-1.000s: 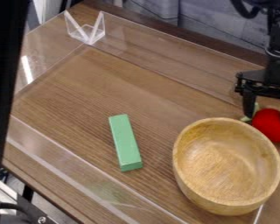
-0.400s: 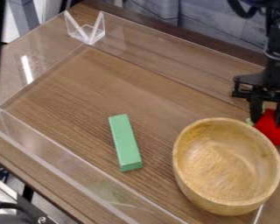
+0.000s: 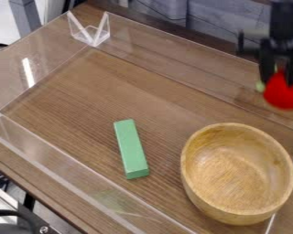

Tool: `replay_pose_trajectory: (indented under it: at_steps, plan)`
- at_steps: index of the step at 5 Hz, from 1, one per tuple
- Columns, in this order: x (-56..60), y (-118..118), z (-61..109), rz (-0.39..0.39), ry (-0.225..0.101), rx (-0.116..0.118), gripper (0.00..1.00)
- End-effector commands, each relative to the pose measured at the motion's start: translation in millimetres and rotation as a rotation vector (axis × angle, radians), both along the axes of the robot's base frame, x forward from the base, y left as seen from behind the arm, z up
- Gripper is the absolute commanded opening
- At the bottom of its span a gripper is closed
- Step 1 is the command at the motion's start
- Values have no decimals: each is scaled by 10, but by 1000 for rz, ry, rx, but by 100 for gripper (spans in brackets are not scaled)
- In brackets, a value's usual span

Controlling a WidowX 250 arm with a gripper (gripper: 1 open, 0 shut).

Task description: Move the red fruit to the left

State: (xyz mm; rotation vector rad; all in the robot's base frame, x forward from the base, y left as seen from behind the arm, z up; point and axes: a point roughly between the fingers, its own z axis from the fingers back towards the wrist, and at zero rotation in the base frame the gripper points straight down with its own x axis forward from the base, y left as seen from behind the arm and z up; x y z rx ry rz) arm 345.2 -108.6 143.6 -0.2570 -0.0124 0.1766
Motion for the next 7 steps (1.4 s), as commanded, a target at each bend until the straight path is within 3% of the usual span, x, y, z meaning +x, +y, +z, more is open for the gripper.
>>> replay_pose_trajectory:
  at_steps: [1,2,4,6,7]
  plan:
    - [-47,206,349,-56,-91,-41,0]
    - [-149,559,380,-103,-102,-46,0]
    - [-180,1098,290,-26,-107,-13,0]
    - [-231,1573,359,8,-101,15,0]
    - [-248,1685,295,-32,-91,24,0]
